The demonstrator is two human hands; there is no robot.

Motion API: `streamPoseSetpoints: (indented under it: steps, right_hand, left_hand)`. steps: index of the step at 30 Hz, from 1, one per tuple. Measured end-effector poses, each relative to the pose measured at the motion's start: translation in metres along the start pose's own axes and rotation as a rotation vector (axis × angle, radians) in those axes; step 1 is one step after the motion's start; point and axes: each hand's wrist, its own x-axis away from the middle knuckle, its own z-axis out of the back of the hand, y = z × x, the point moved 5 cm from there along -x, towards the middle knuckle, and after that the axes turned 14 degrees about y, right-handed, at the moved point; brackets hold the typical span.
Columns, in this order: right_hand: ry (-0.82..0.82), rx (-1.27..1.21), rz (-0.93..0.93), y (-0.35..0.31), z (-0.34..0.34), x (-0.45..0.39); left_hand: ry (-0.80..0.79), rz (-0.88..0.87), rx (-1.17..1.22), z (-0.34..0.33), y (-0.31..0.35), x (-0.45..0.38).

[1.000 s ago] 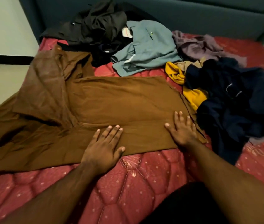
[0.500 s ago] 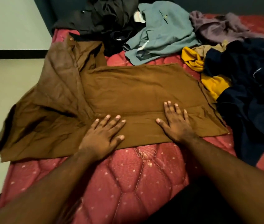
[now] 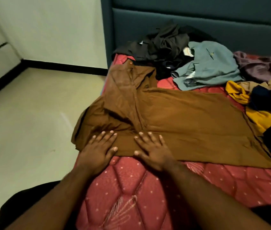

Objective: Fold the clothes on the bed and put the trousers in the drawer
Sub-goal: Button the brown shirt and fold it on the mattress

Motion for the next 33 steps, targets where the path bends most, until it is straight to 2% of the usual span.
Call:
streamPoseSetpoints:
  steps: [3,4,6,7,8,9,13,15,18,21,24,29,30,31,33]
  right_hand:
    - [0.065,0.092,-0.367,0.108,0.026,0.032]
    - [0.036,0.164,-0.490,0.147,0.036,0.054]
    - [-0.114,0.343,-0.582,0.188,0.064,0.075]
    - [-0.150,0.436,-0.550,0.190,0.074,0.064]
    - [-0.132,0.482,-0.485,0.182,0.082,0.045]
    - [-0.096,0.505,-0.393,0.166,0.087,0.015]
    - [0.095,0.395,0.084,0.062,0.097,-0.131]
    - [0.182,0.366,0.338,0.001,0.098,-0.199]
    - [0.124,0.550,0.732,-0.076,0.090,-0.264]
    - [0.006,0.754,0.868,-0.103,0.088,-0.298]
    - [-0.099,0.761,0.710,-0.083,0.095,-0.314]
    - [-0.129,0.811,0.224,0.010,0.157,-0.295]
    - [-0.128,0.759,0.073,0.033,0.175,-0.282]
    - [-0.108,0.593,-0.073,0.054,0.190,-0.263]
    - [-0.070,0.298,-0.220,0.094,0.203,-0.220]
  left_hand:
    - [0.066,0.193,-0.014,0.010,-0.020,0.009]
    - [0.115,0.257,0.007,0.016,-0.014,0.004]
    - [0.309,0.374,0.074,0.041,-0.008,-0.017]
    - [0.425,0.407,0.114,0.053,-0.013,-0.030]
    - [0.517,0.414,0.145,0.063,-0.018,-0.043]
    - [0.543,0.419,0.195,0.063,-0.025,-0.053]
    - [0.322,0.480,0.377,0.026,-0.042,-0.073]
    - [0.337,0.533,0.552,0.012,-0.056,-0.071]
    - [0.337,0.592,0.761,0.007,-0.069,-0.078]
    - [0.352,0.595,0.751,0.004,-0.068,-0.081]
    - [0.400,0.571,0.632,0.003,-0.063,-0.076]
    - [0.427,0.490,0.506,0.000,-0.059,-0.071]
    - [0.432,0.488,0.512,-0.001,-0.061,-0.070]
    - [0.441,0.485,0.510,-0.001,-0.061,-0.069]
    - [0.445,0.467,0.449,-0.002,-0.059,-0.067]
